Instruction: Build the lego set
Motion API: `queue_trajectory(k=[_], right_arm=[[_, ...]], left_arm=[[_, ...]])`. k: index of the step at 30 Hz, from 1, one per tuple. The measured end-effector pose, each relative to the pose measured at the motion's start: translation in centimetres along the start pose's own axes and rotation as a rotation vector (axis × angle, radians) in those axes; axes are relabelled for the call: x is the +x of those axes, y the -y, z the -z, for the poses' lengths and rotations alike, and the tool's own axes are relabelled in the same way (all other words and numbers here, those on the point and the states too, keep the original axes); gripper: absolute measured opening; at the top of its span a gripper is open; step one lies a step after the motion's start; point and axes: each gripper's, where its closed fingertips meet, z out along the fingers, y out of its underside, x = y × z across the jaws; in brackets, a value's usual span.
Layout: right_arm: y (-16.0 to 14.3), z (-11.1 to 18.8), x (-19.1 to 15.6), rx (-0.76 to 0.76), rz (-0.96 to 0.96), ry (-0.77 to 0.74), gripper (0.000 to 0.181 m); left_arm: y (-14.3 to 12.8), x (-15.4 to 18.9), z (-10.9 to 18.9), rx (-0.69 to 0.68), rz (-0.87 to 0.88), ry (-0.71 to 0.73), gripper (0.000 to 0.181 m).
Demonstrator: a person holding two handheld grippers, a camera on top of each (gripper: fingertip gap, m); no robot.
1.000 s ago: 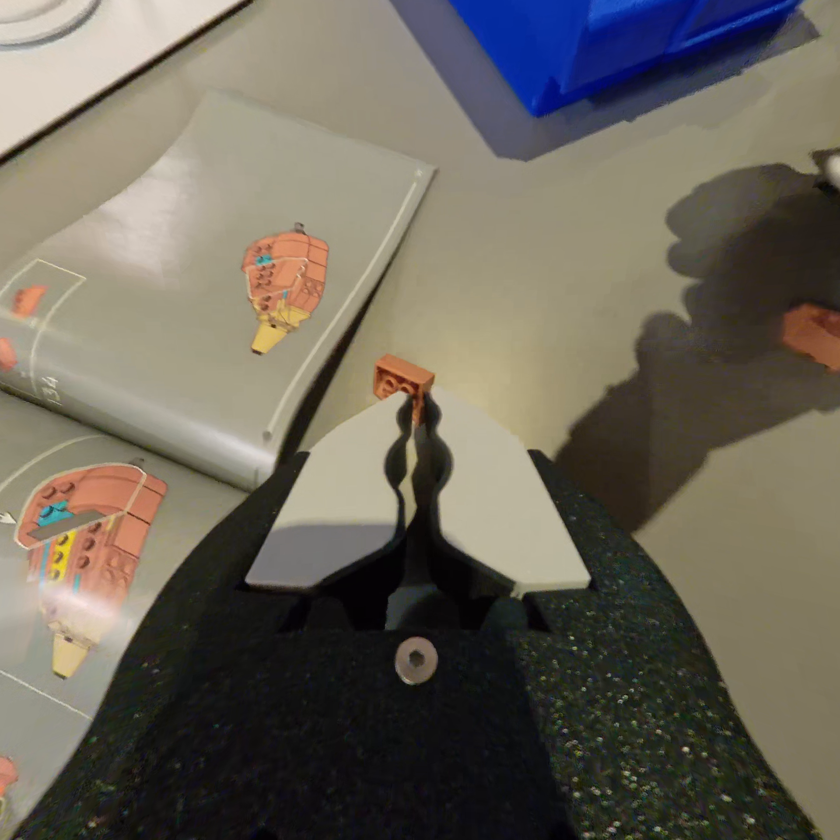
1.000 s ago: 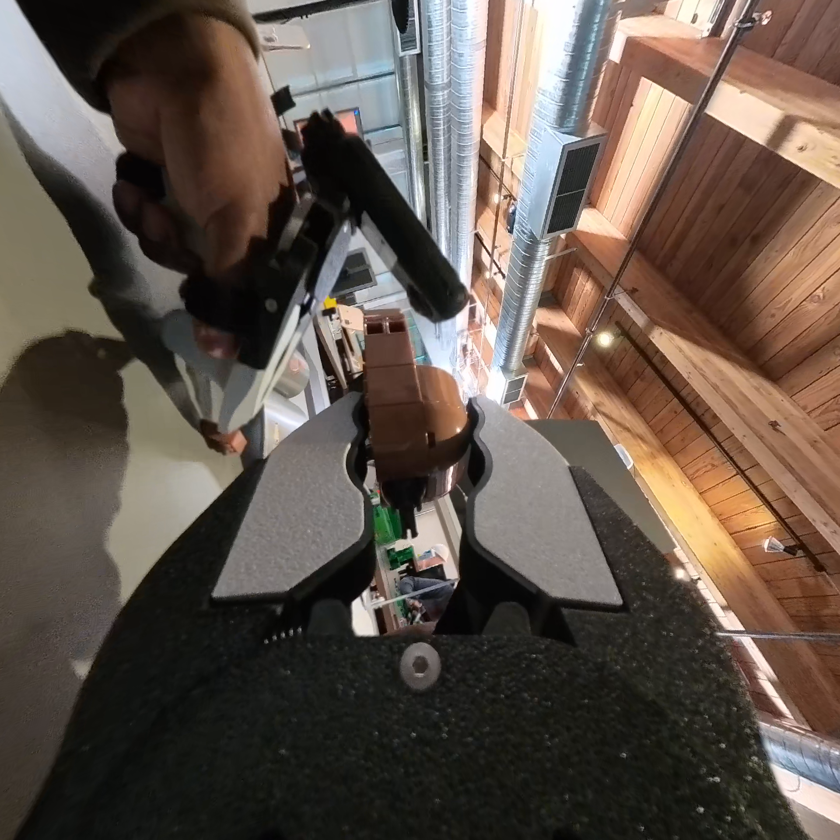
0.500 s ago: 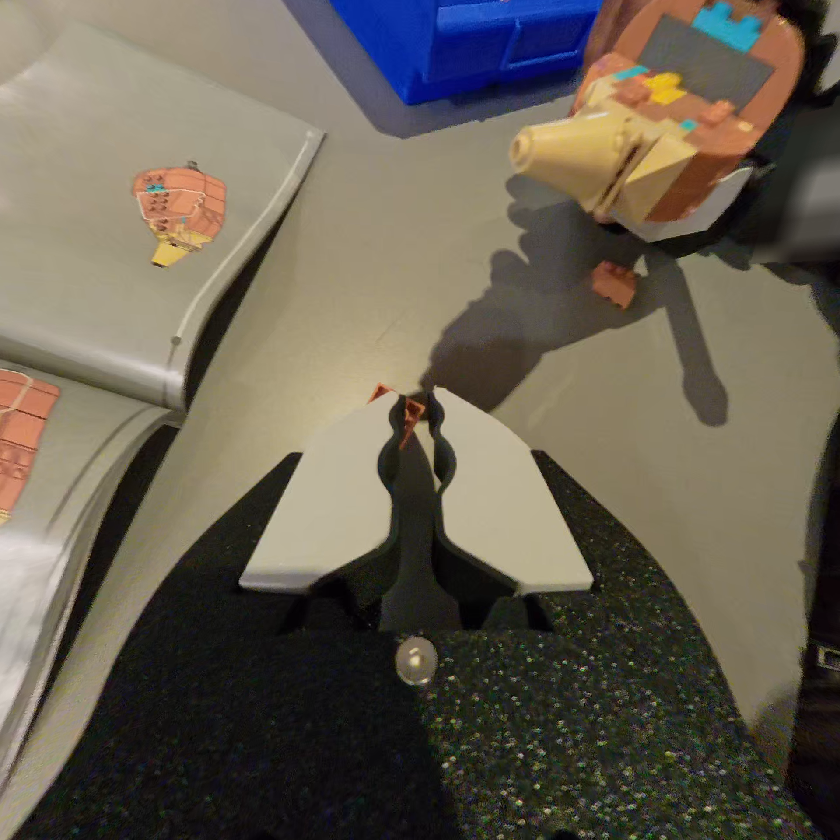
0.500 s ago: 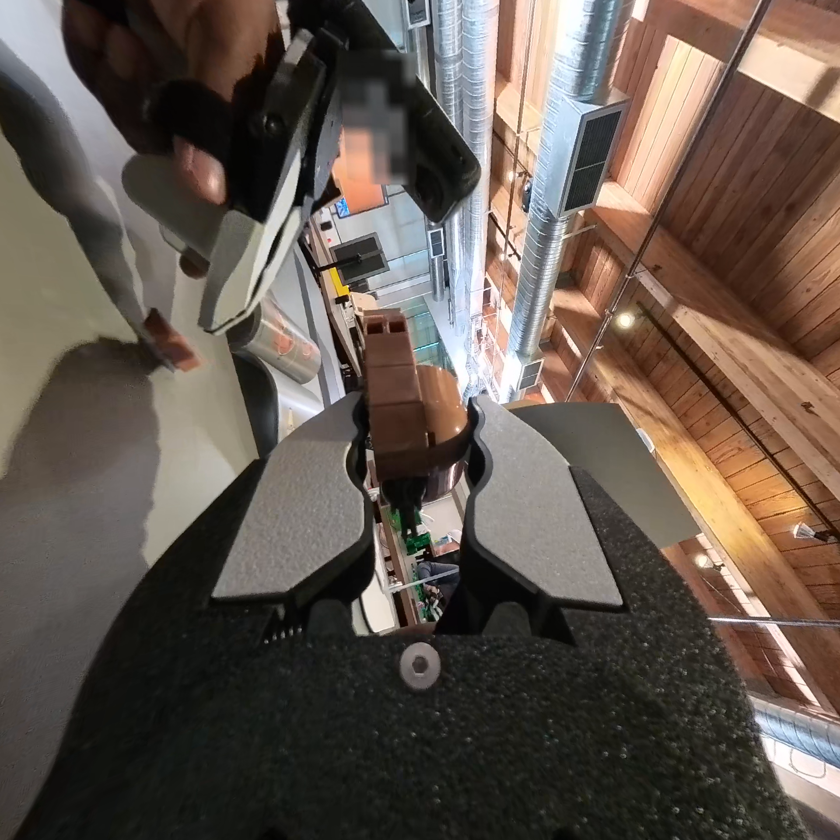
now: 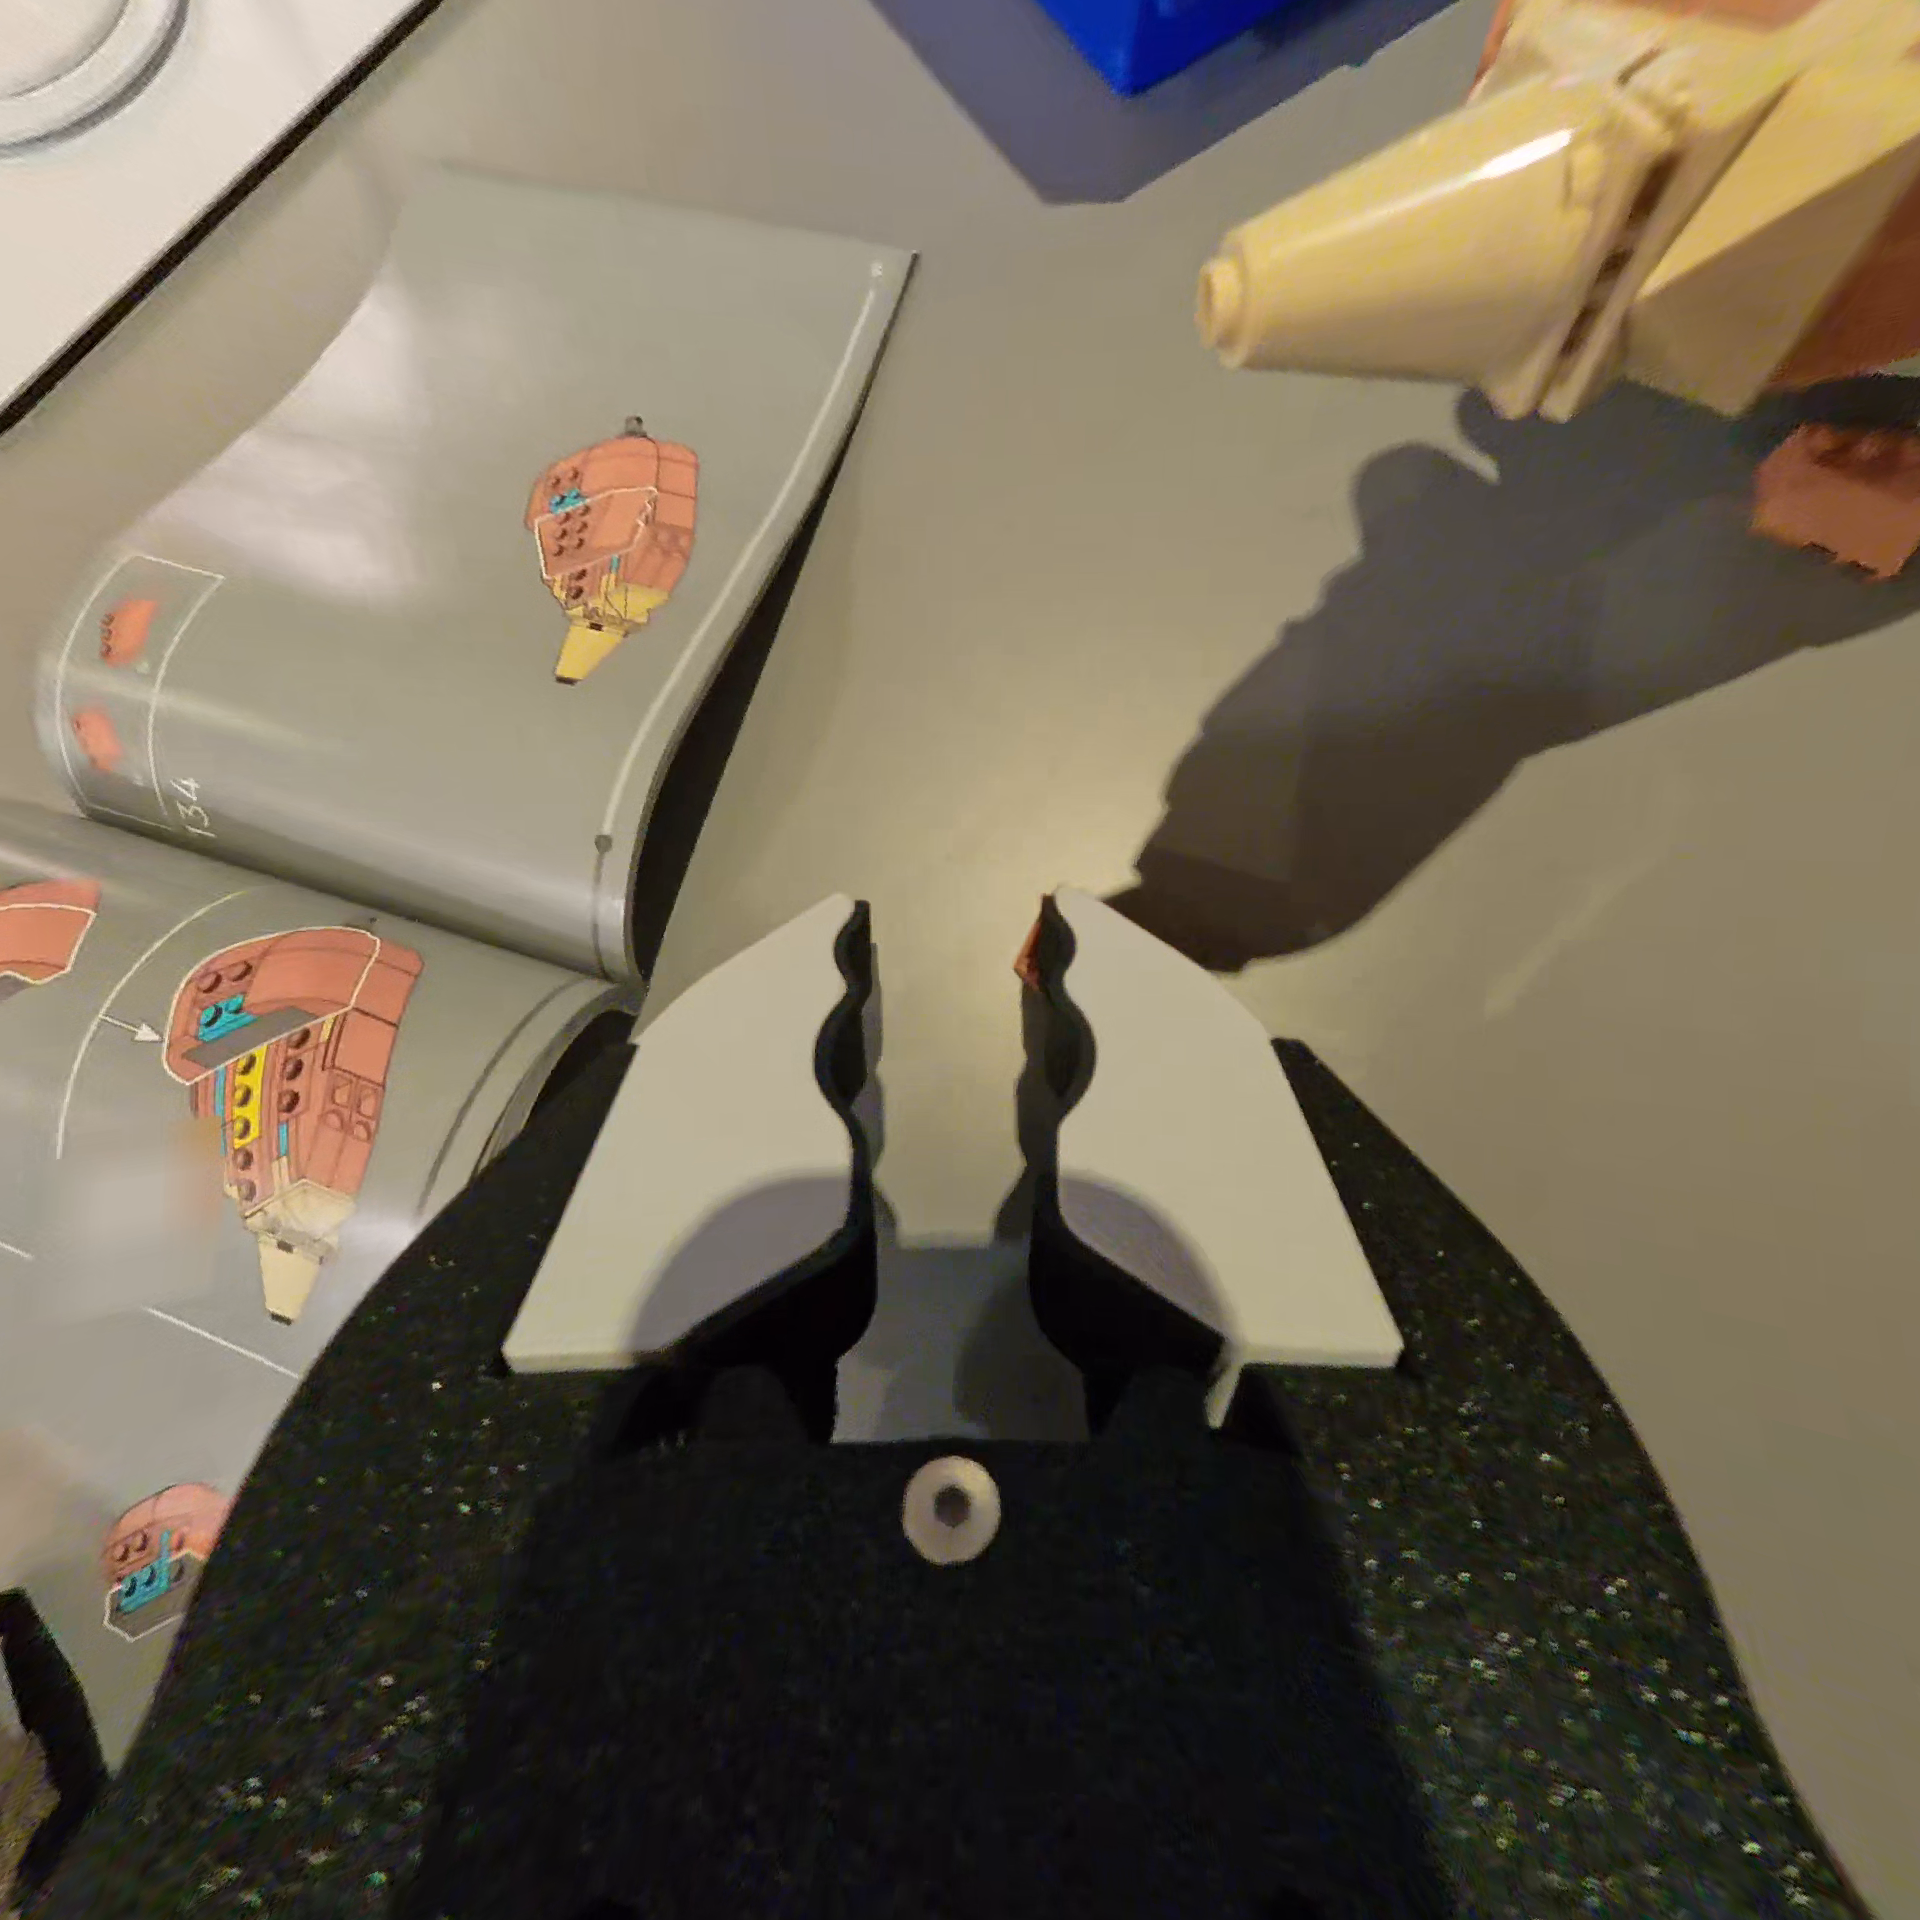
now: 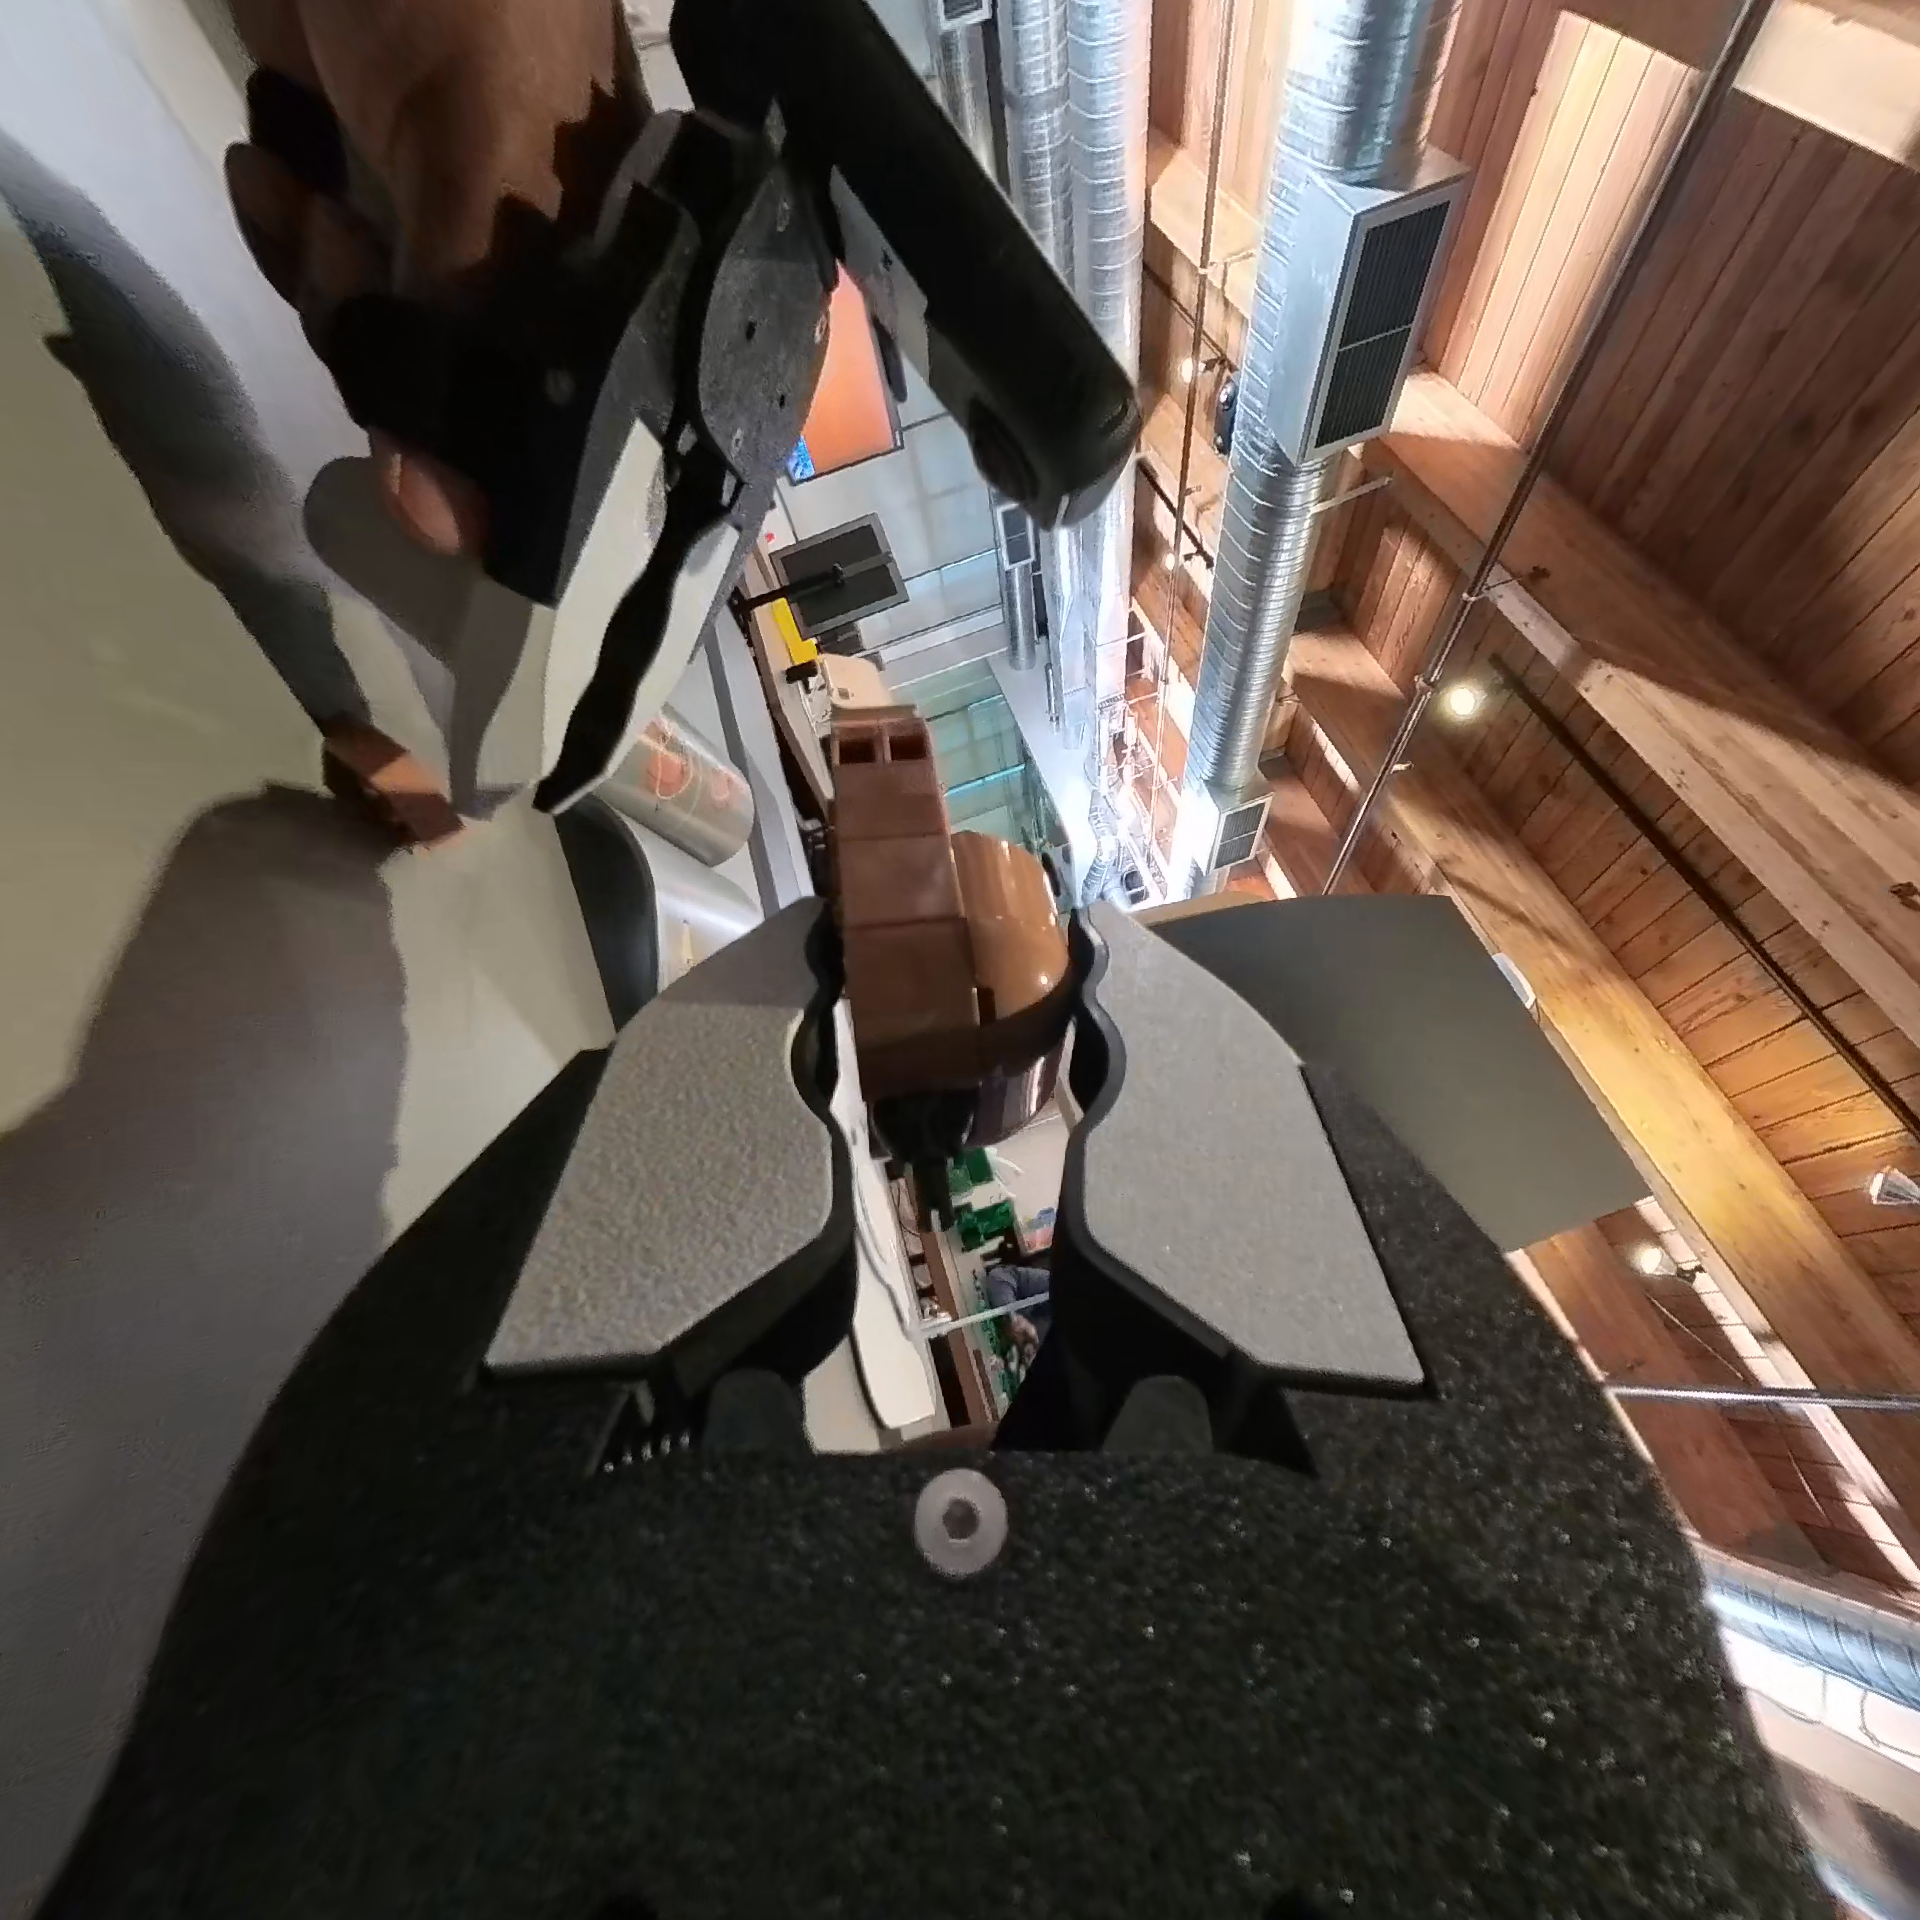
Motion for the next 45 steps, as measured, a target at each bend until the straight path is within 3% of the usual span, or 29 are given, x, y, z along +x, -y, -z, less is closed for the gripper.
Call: queue_trajectory(k=[30, 33, 40, 45], right_arm=[[-0.8, 0.0, -0.6, -0.023, -0.022, 0.038, 0.041], [-0.9, 0.0, -0.5, -0.026, -0.028, 0.038, 0.041], [-0.9, 0.2, -0.5, -0.023, -0.037, 0.046, 0.041], [-0.9, 0.3, -0.6, -0.021, -0.042, 0.051, 0.041]], left_arm=[[0.2, -0.2, -0.1, 0.023, -0.016, -0.018, 0.036], [0.4, -0.2, 0.6, 0.028, -0.116, -0.042, 0.041], [1.0, 0.2, 2.2, 0.016, -0.585, -0.189, 0.050], [1.5, 1.4, 1.5, -0.009, -0.725, -0.330, 0.049]])
